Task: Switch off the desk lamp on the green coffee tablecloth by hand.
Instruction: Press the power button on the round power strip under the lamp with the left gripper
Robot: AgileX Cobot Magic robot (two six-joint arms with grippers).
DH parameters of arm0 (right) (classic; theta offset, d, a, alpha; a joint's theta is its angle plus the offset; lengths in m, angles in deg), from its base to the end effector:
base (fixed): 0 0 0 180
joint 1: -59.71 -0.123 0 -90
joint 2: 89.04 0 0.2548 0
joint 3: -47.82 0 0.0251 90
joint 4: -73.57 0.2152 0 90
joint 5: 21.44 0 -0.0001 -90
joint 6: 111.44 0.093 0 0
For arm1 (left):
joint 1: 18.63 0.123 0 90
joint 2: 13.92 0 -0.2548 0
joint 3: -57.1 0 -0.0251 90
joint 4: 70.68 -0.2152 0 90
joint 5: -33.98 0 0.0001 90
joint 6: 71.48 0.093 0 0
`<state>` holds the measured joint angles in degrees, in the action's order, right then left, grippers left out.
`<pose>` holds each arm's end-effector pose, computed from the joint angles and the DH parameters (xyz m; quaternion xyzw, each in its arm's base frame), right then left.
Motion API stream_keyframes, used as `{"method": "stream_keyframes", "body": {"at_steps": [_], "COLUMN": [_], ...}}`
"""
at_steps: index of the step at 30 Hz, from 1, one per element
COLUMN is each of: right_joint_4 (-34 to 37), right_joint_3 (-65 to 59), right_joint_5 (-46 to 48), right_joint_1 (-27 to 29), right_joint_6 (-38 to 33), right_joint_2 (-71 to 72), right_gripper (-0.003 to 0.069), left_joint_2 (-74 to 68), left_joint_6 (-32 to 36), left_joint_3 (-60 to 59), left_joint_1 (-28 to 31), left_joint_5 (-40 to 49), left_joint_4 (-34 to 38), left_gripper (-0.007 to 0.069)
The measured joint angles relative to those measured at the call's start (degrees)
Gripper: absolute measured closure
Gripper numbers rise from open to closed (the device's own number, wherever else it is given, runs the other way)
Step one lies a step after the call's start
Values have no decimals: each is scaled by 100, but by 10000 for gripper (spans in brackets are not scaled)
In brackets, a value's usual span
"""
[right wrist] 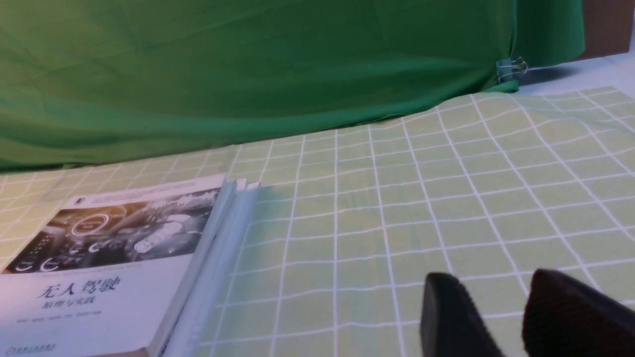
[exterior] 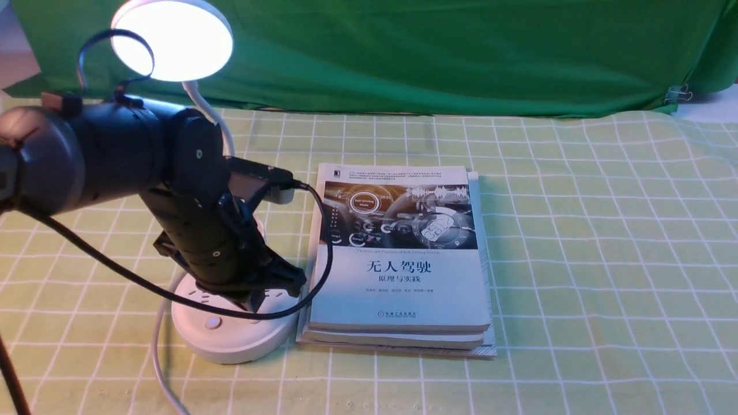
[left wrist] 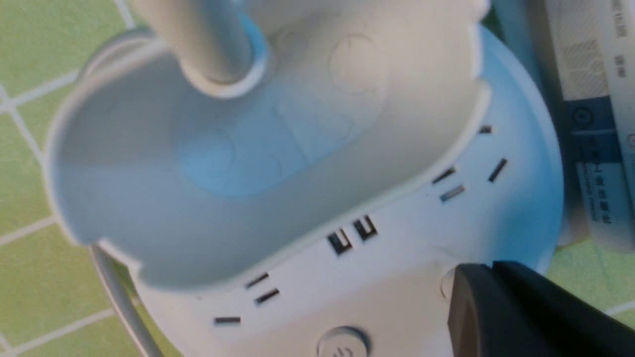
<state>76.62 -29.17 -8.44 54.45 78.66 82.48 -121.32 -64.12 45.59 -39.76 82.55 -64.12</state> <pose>0.0522 0.0059 0.1888 0.0477 0.7558 0.1085 0.6440 0.2742 -0.1145 0.1937 0.2123 0.9700 -0.0595 0.1025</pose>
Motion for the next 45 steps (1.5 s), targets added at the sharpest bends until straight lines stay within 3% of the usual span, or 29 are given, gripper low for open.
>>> {"method": "stream_keyframes", "body": {"at_steps": [45], "right_joint_4": [0], "right_joint_3": [0], "right_joint_5": [8], "right_joint_1": [0], "right_joint_6": [0], "right_joint_2": [0], "right_gripper": [421], "left_joint_2": [-376], "left_joint_6": [-125], "left_joint_3": [29], "left_joint_1": [-109], "left_joint_5": [4], "left_joint_4": [-29], "left_gripper": [626]}}
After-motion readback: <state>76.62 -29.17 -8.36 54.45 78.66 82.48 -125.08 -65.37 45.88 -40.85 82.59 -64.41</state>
